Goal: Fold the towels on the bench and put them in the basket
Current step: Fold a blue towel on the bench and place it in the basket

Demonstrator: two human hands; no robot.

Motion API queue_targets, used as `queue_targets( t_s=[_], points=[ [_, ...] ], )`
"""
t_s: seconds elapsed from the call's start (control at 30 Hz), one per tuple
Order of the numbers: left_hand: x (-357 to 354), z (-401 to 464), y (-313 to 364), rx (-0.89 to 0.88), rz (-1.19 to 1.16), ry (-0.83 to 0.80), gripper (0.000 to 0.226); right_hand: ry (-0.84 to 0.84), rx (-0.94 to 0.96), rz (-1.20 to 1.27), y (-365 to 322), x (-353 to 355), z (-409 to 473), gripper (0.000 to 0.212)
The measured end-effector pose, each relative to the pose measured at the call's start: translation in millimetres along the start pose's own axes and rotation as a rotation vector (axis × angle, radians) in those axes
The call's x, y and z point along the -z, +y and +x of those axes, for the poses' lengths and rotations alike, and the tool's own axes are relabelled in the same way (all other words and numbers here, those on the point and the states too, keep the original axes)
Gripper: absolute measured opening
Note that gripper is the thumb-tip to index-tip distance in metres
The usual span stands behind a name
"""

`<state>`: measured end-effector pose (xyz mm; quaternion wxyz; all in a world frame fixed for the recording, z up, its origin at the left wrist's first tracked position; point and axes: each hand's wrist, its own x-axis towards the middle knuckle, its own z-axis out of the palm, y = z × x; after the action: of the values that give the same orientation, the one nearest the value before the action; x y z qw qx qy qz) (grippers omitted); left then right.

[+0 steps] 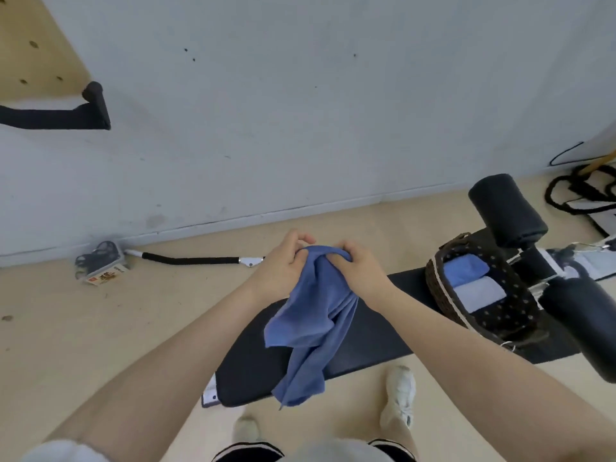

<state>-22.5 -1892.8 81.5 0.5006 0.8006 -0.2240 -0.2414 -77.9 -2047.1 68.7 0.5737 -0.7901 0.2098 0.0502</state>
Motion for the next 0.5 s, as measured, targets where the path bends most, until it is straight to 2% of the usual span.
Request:
queue_targets(
  t_s=[0.1, 0.2, 0.3, 0.33, 0.4, 0.5],
  points=[
    [-24, 22, -4, 0.058, 0.057, -0.016, 0.009, -0.071, 0.068, -0.177, 21, 26, 32, 0.014],
    [-59, 44, -14, 0.120, 0.075, 0.035, 0.014, -0.140, 0.141, -0.302, 49, 52, 60, 0.010],
    [-92, 68, -49, 0.084, 0.209, 0.117, 0.002, -0.101, 0.199, -0.339, 98, 60, 84, 0.007],
    [-103, 75, -68, 0.070, 0.244, 0.149, 0.006, -0.072, 0.221, -0.367, 119, 57, 92, 0.008],
    [-123, 88, -109, 0.055, 0.279, 0.273, 0.014, 0.004, 0.245, -0.431, 167, 42, 108, 0.008],
    [-153, 96, -173, 0.112, 0.204, 0.619, 0.012, 0.116, 0.198, -0.462, 238, 16, 130, 0.010]
  ],
)
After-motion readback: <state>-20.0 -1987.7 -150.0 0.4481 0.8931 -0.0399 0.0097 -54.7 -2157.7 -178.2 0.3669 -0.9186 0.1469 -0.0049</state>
